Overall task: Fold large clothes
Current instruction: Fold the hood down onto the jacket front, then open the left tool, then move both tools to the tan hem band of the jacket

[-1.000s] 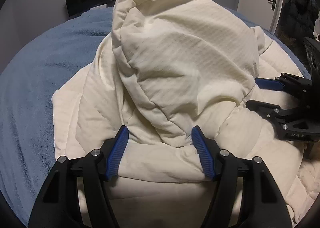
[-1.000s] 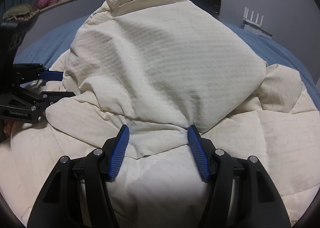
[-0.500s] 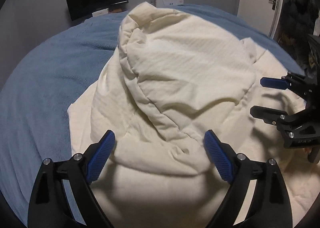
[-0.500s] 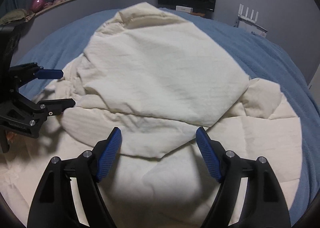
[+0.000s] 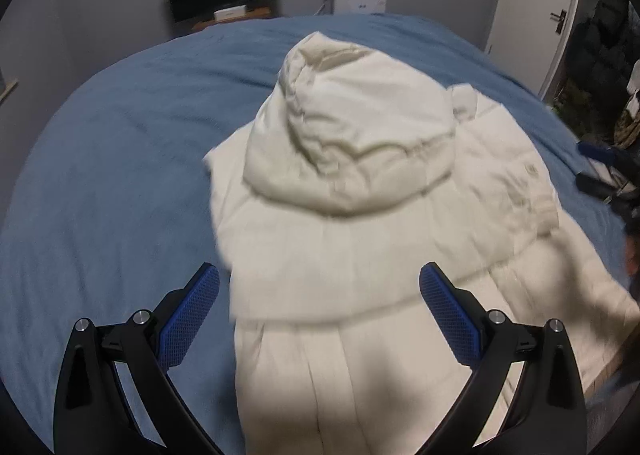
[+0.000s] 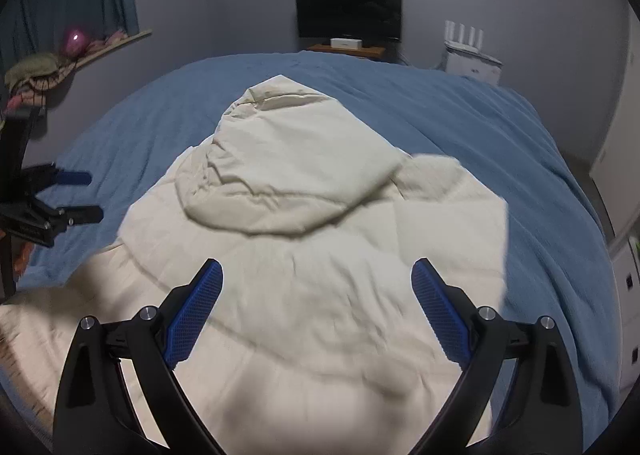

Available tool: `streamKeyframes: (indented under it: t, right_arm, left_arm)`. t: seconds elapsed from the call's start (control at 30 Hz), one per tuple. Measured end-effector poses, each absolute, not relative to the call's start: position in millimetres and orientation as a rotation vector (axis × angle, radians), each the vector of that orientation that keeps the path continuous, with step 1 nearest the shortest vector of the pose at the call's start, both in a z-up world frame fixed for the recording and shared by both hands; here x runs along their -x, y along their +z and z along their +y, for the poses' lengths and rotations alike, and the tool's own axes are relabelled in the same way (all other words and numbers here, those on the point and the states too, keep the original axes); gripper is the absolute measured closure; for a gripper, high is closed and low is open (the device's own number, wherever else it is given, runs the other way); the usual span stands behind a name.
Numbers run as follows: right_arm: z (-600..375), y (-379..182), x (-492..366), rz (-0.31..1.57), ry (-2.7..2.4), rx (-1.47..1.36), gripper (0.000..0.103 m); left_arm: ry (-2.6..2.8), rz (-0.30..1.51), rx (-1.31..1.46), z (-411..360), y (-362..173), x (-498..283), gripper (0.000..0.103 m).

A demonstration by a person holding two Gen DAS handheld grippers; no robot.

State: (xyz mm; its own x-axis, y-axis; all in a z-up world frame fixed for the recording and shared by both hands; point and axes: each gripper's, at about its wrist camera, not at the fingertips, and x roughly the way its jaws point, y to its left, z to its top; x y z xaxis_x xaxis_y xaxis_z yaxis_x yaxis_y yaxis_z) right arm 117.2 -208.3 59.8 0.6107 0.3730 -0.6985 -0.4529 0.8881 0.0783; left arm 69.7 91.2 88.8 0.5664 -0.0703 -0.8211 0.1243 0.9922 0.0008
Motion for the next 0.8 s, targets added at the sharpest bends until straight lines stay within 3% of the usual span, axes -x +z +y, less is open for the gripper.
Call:
streamKeyframes:
  t: [0.5,0.8]
  right_arm:
    - [-320.6,66.0,26.3,0.801,0.334,0.009,0.011]
    - [-365.5,78.2,67.2,0.813,0.266,-0.002,0.011]
  left_arm:
    - [-0.09,0.92,-0.089,50.2,113.0,27.8,0.007]
    - [-0.054,0.921,-0.034,91.6,134.4,74.6,0.007]
